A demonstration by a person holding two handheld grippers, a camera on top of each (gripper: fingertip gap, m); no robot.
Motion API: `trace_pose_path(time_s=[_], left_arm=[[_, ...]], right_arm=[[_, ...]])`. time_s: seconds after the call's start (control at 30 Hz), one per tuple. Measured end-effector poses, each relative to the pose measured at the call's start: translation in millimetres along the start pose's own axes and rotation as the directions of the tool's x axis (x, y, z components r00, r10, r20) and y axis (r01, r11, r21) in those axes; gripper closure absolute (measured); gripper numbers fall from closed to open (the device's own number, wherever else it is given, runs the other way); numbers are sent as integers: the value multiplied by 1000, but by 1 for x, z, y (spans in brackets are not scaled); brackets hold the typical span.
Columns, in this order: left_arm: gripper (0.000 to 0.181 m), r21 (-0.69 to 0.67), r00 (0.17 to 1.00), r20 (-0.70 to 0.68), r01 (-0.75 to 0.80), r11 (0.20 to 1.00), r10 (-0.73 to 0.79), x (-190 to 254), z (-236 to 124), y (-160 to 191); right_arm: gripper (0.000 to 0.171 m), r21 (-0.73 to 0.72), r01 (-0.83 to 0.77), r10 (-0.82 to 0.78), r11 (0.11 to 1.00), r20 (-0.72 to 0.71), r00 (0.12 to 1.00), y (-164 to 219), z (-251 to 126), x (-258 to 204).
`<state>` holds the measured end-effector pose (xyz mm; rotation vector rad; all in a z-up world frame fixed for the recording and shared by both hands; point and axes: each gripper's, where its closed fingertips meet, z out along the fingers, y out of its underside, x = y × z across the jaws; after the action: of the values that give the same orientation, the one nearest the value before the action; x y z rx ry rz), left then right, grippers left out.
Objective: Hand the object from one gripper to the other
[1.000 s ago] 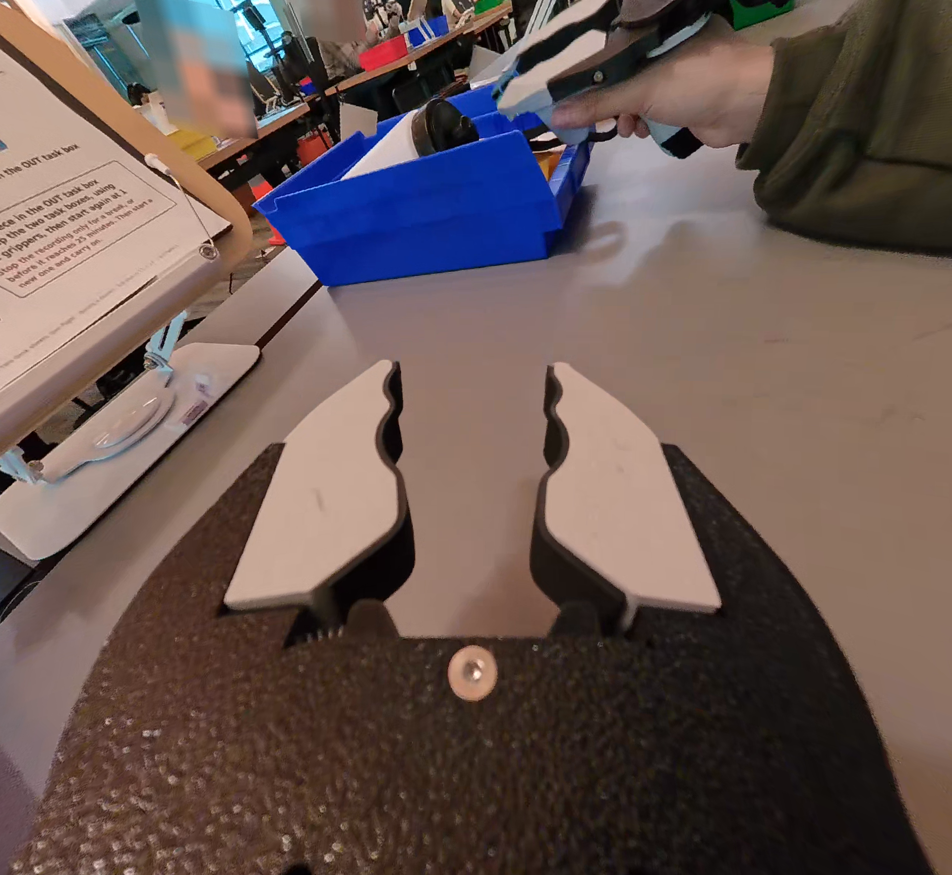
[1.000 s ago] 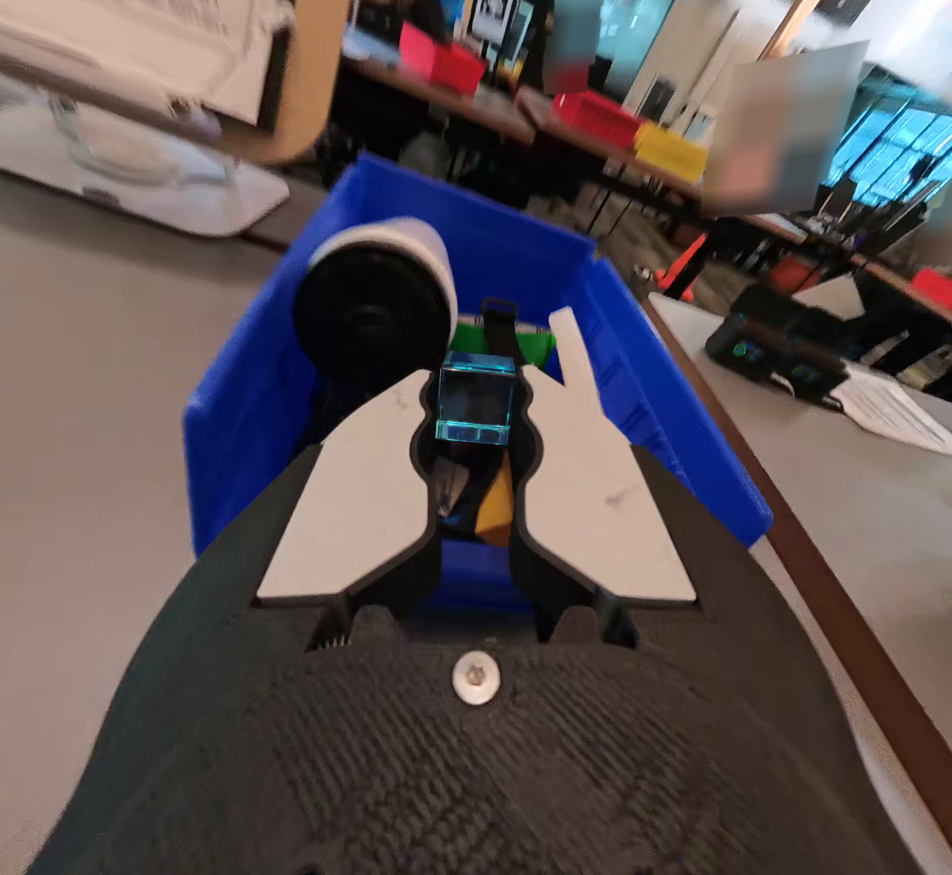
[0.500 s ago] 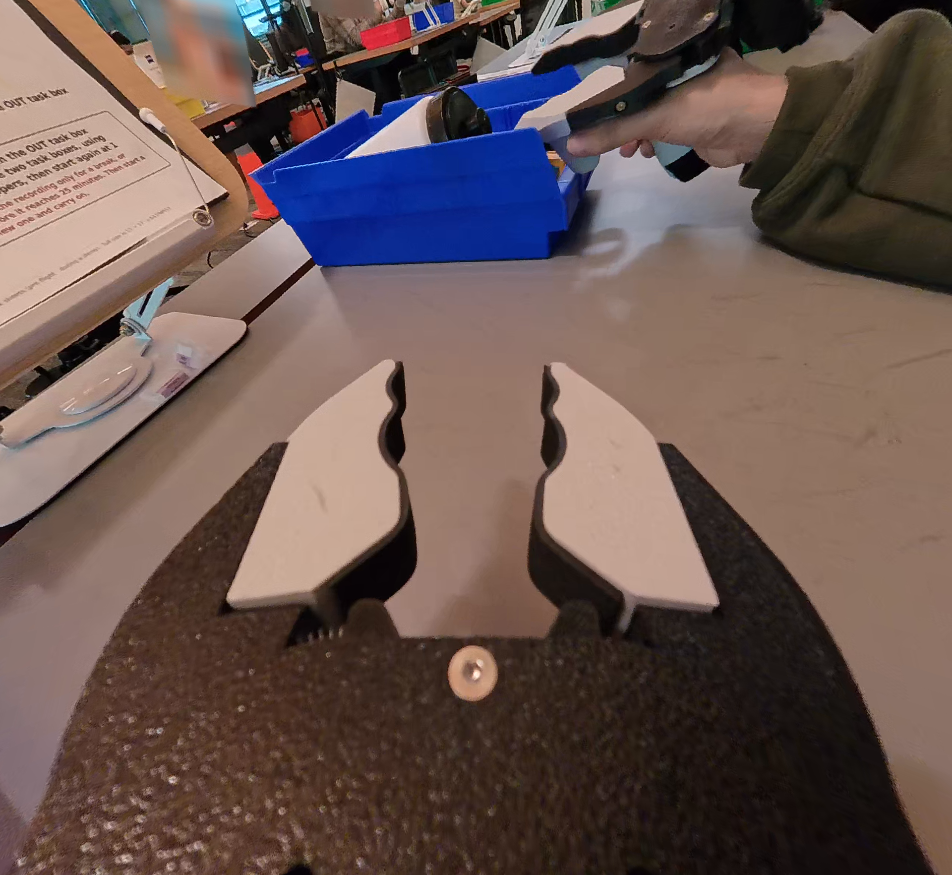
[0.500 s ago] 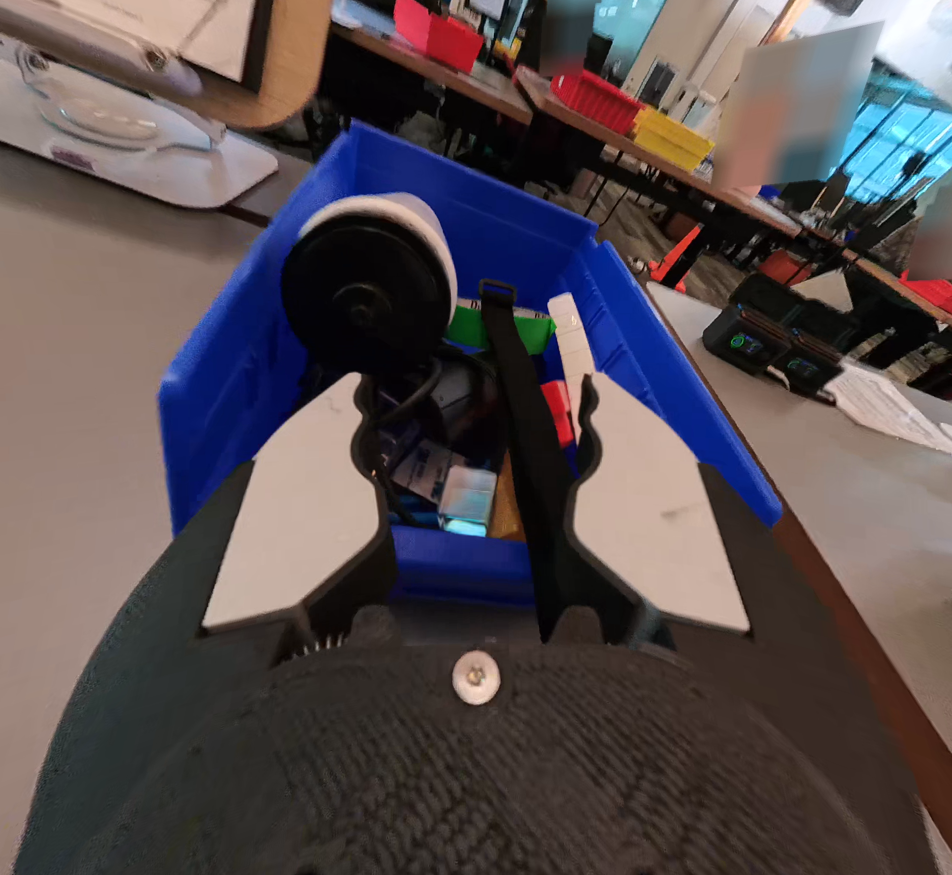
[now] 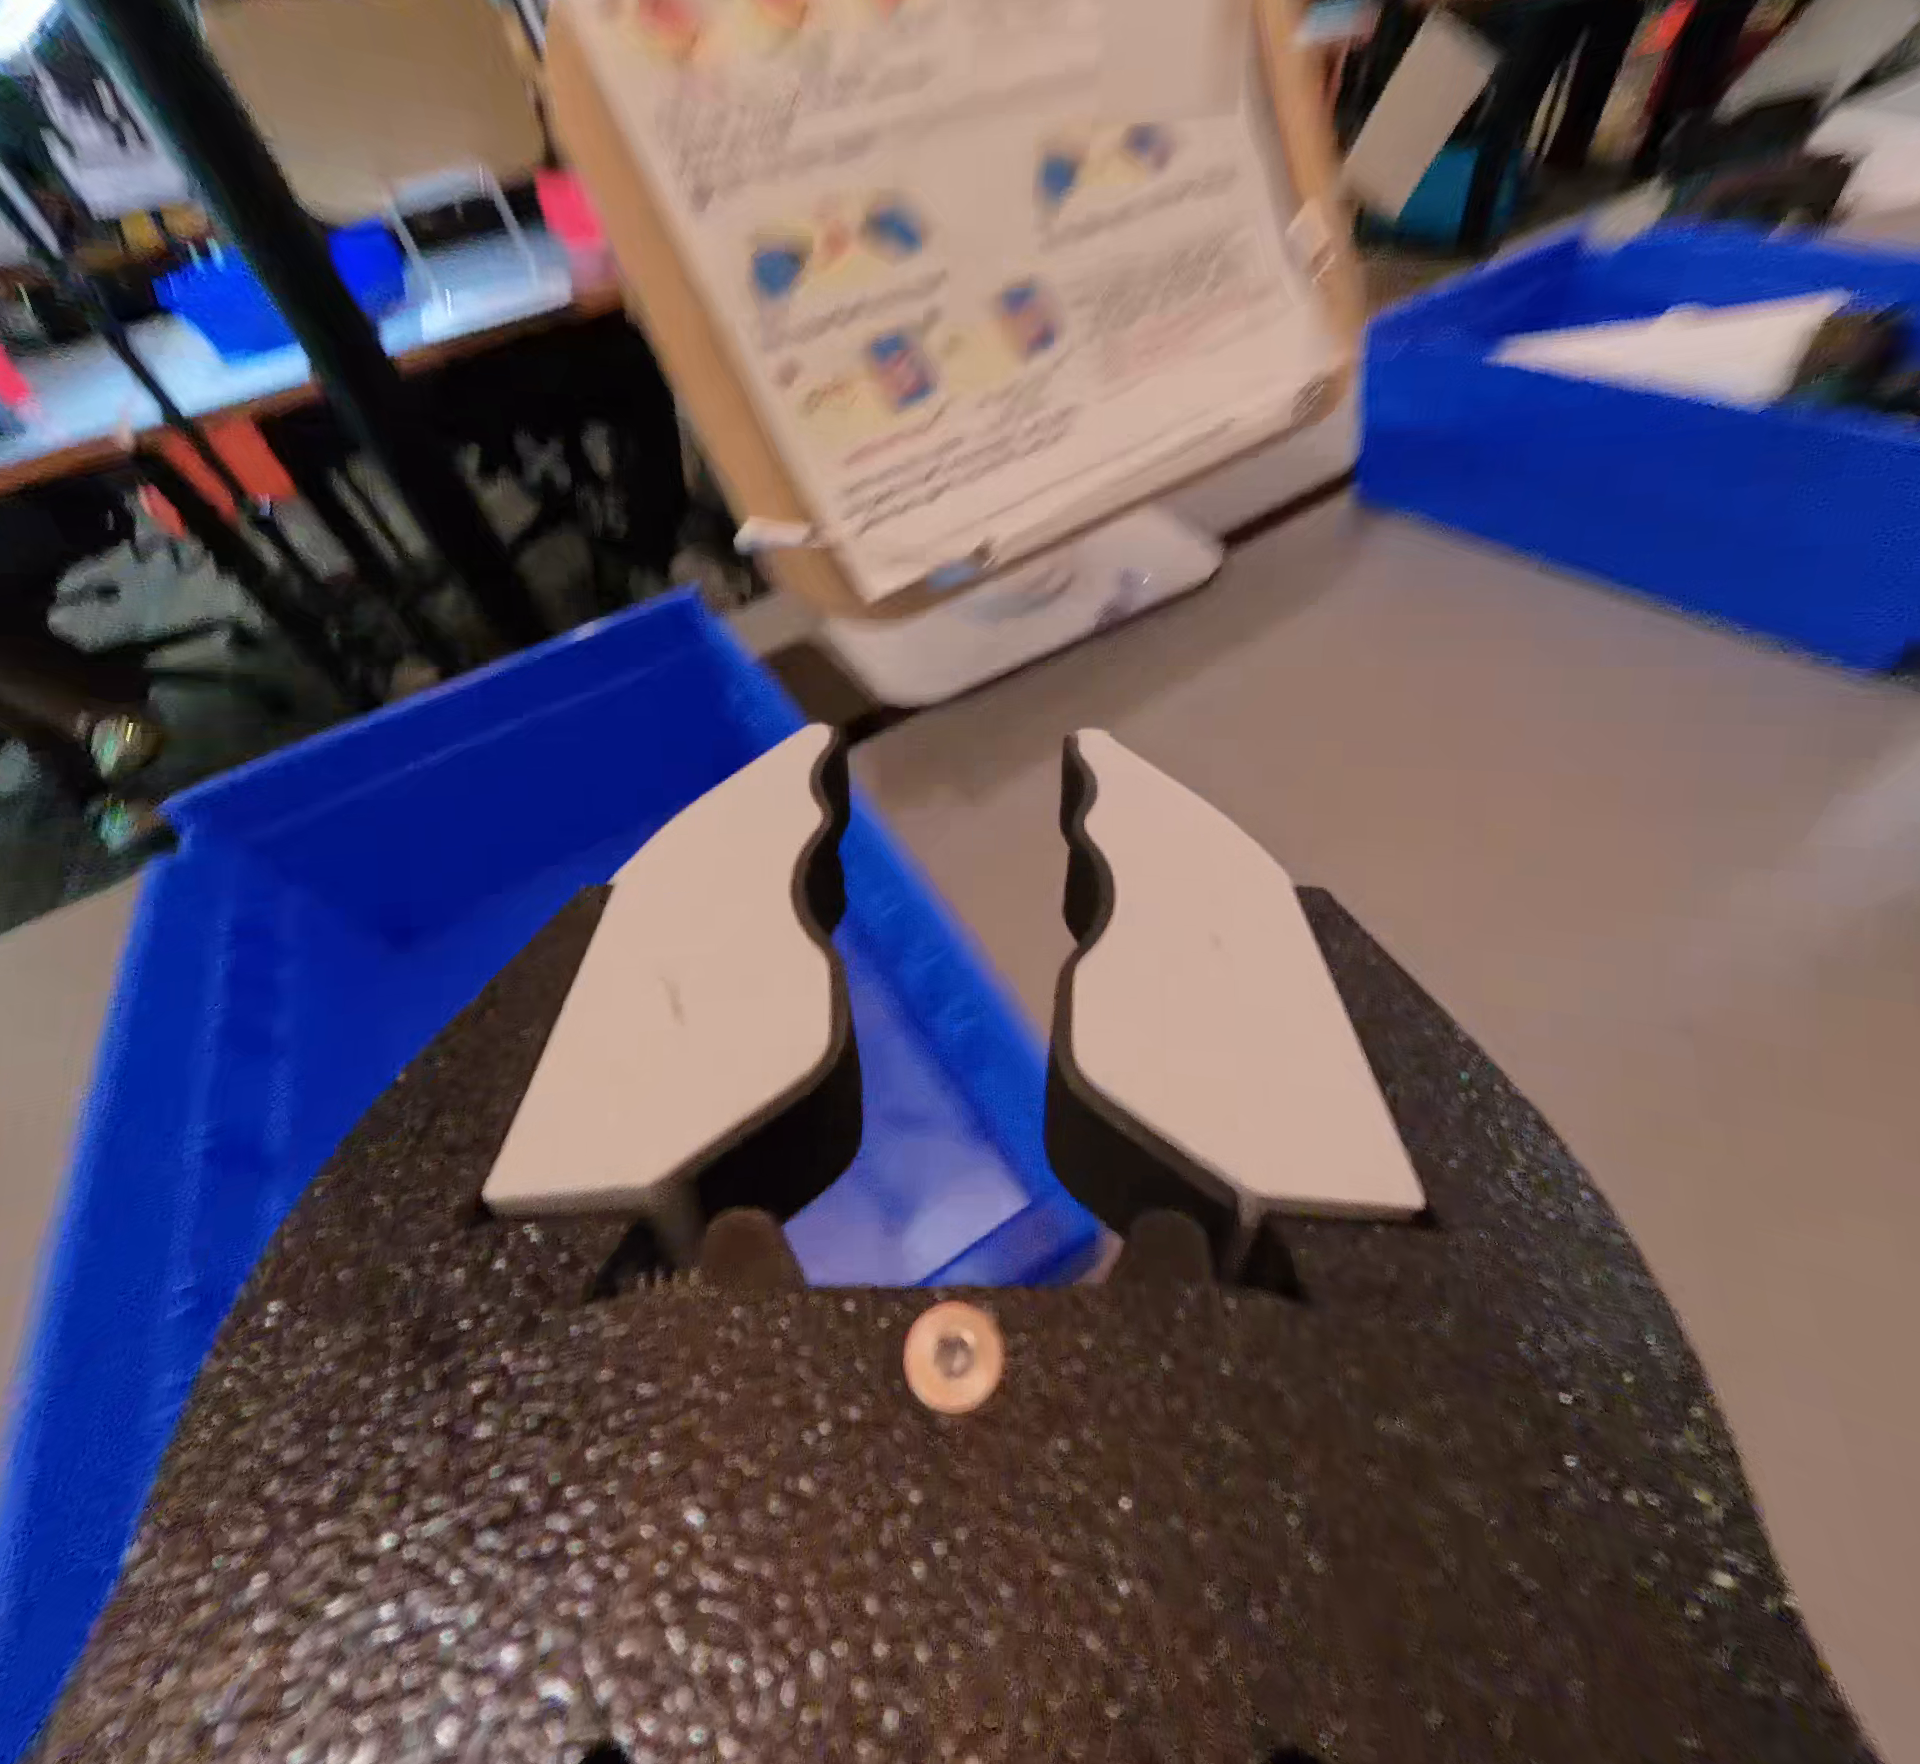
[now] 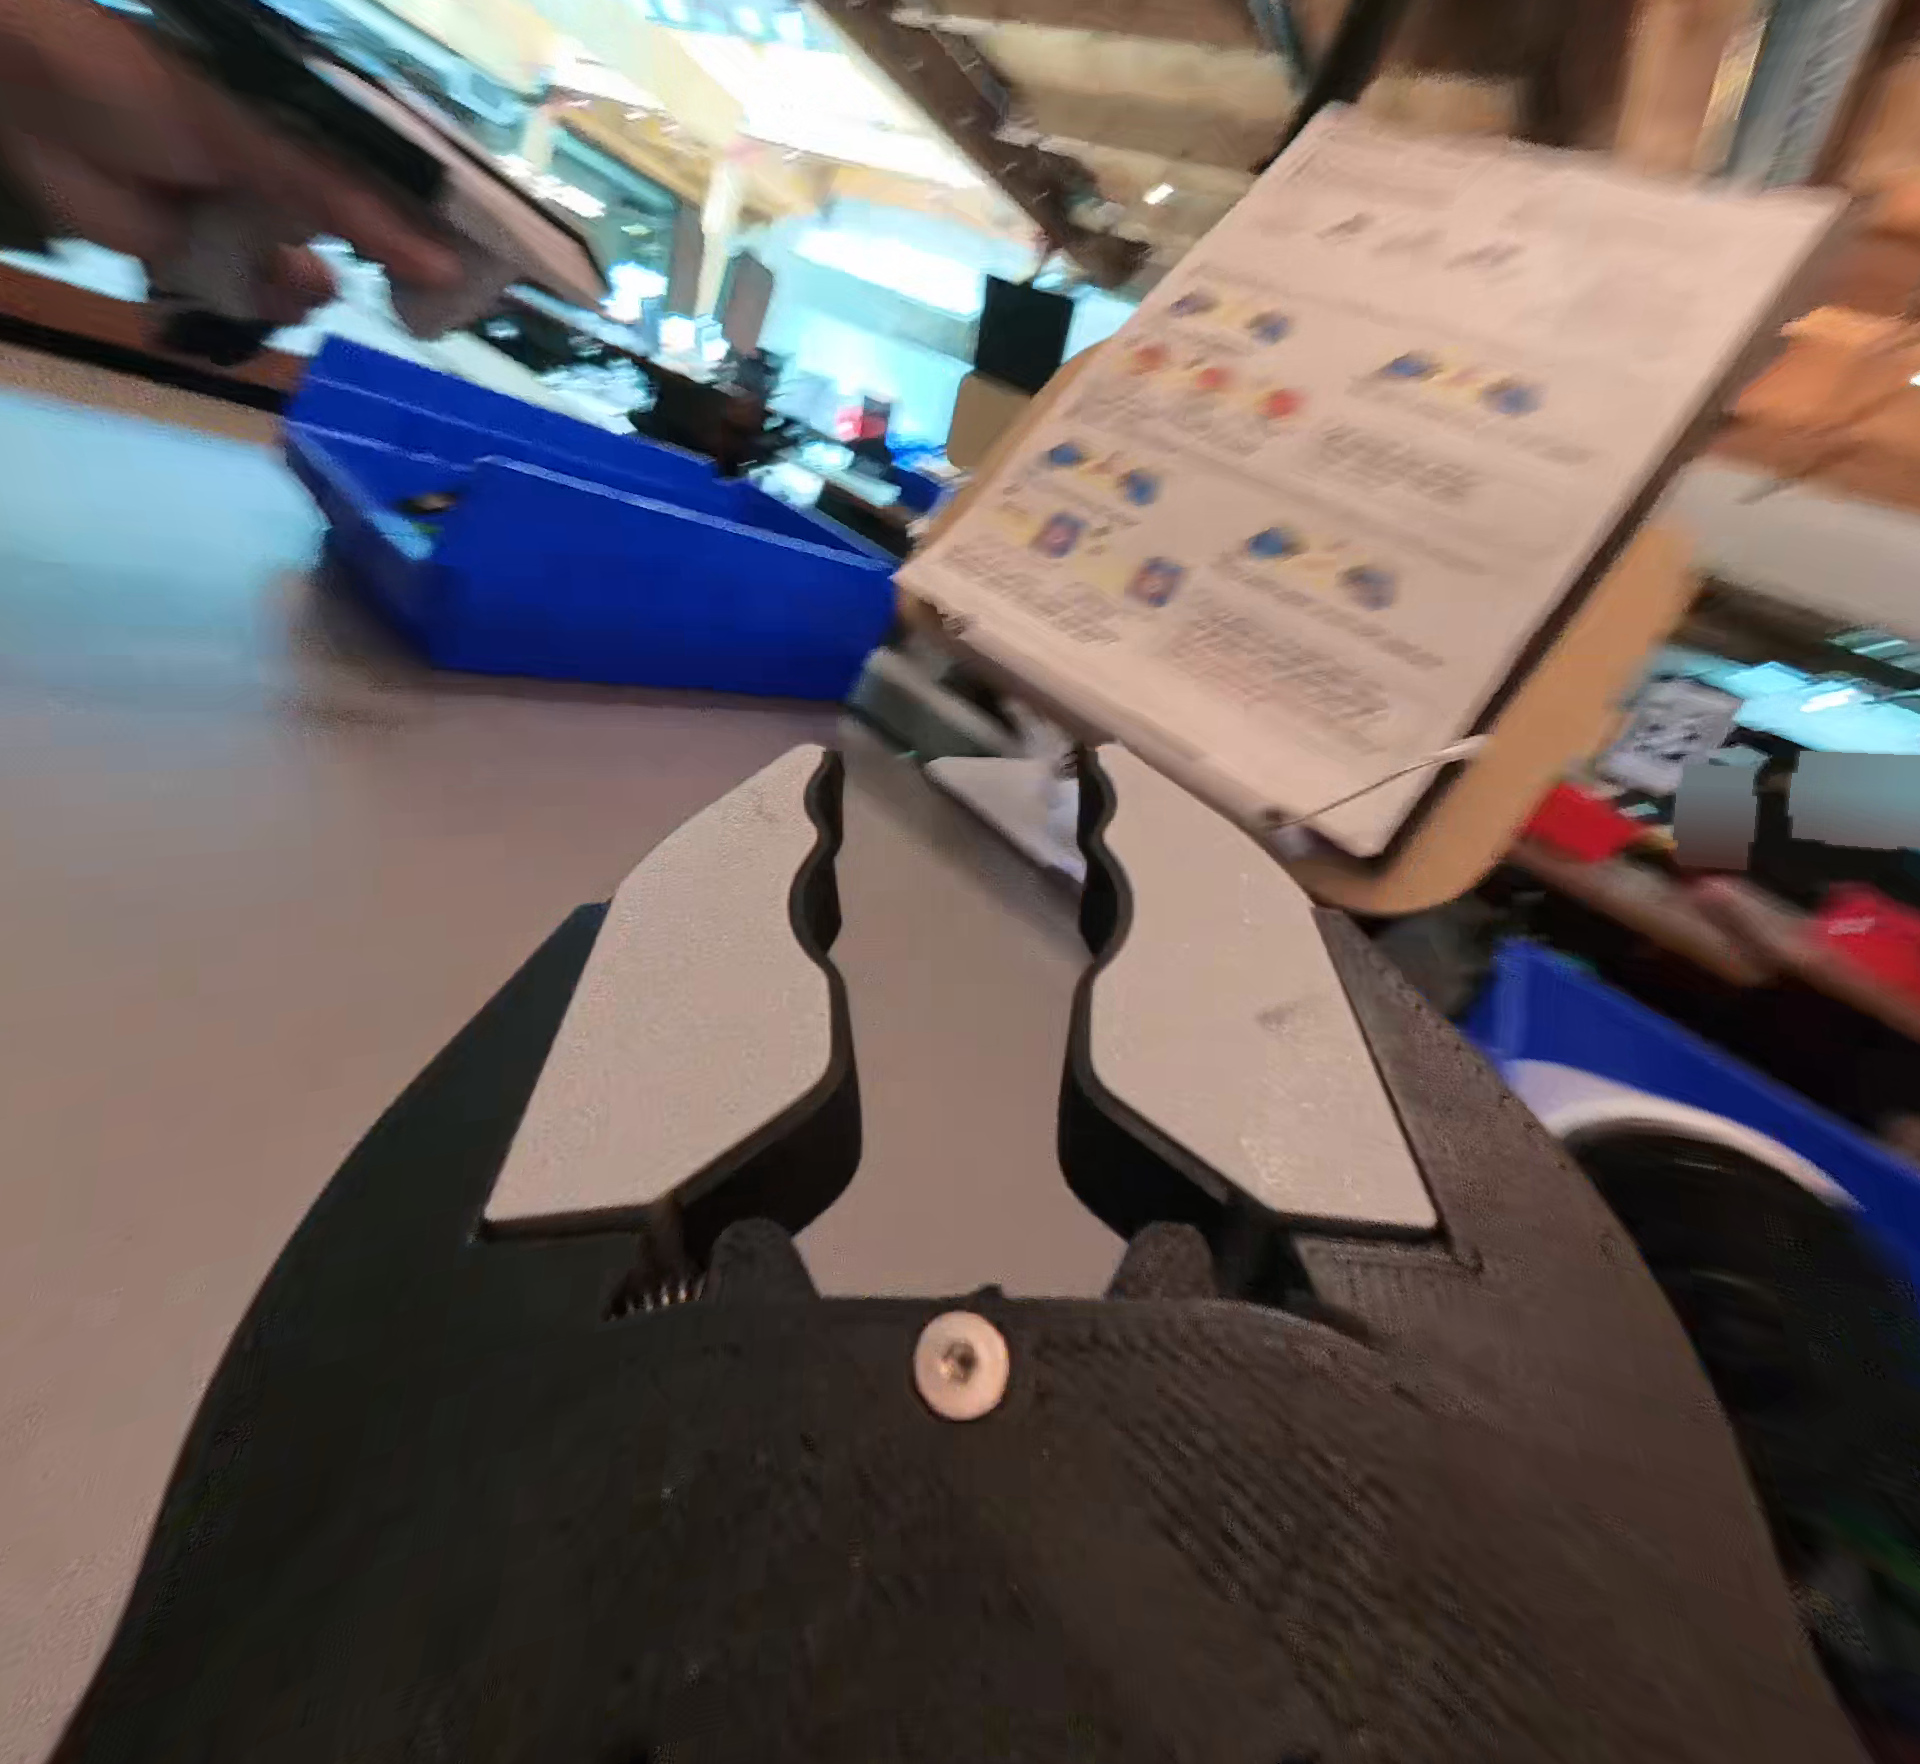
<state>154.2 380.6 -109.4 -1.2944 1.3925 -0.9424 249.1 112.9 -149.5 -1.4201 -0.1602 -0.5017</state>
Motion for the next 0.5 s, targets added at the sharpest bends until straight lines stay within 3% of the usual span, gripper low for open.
trace_pose_path(time_s=[0.07,0.17,0.3,0.5], left_arm=[[140,-213,999,-44,-26,977,17,-36,16,32],[141,-468,947,-306,-242,850,101,-57,43,79],[156,-384,769,-553,-576,721,320,-66,76,109],[150,-422,648,-702,-713,560,296,-80,96,148]], right_arm=[[126,-53,-42,46,998,85,995,13,5,-14],[122,-101,-60,72,993,121,990,26,8,-21],[120,-72,-111,118,991,100,988,23,6,-13],[118,-75,-123,130,990,100,986,23,6,-12]])
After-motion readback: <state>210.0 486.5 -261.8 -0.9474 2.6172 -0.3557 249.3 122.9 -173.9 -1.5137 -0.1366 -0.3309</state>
